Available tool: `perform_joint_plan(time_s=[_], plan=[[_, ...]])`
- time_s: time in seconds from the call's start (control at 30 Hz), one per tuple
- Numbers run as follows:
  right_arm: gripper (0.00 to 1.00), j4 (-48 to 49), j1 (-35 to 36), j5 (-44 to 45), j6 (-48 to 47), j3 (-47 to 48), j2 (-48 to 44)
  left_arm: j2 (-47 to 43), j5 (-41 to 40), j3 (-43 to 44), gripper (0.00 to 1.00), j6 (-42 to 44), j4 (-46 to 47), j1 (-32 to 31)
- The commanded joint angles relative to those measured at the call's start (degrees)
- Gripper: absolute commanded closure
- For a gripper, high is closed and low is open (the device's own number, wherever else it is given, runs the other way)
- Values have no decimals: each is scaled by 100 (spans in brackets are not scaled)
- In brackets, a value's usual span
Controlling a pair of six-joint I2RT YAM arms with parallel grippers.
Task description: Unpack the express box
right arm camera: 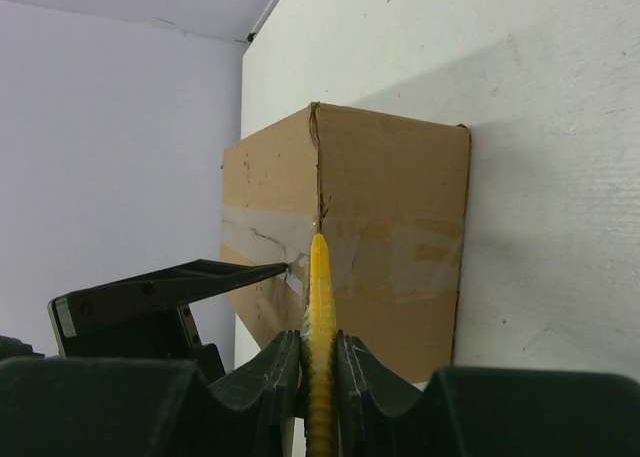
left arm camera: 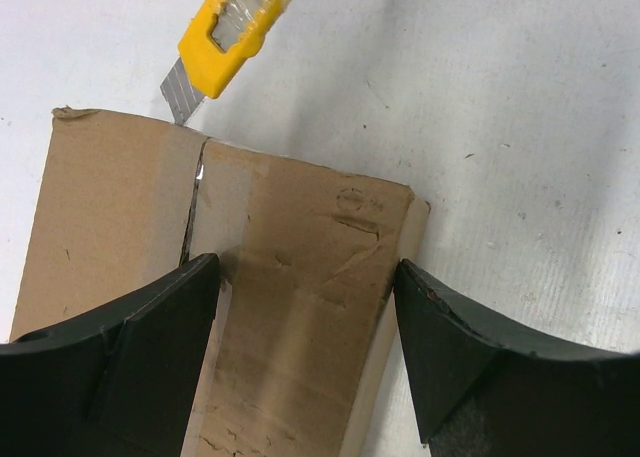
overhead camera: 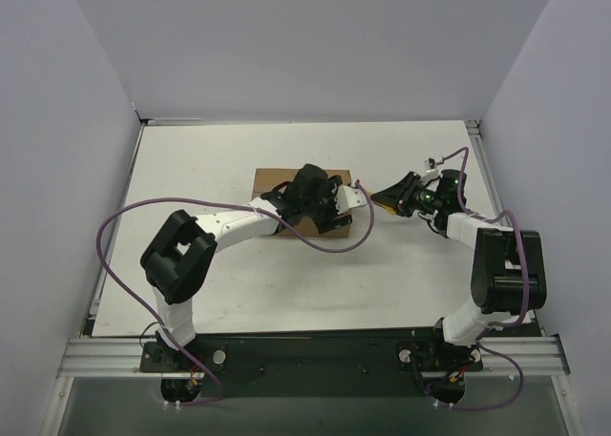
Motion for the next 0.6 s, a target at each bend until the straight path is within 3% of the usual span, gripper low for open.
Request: perform_joint_plan(time_s=[0.0, 0.57], plan=[[100, -440, 131, -482, -370, -24, -387, 240, -187, 278, 21, 3, 131, 56], [100, -1364, 202, -780, -1012, -146, -633, 354, -495, 339, 21, -24, 228, 65]])
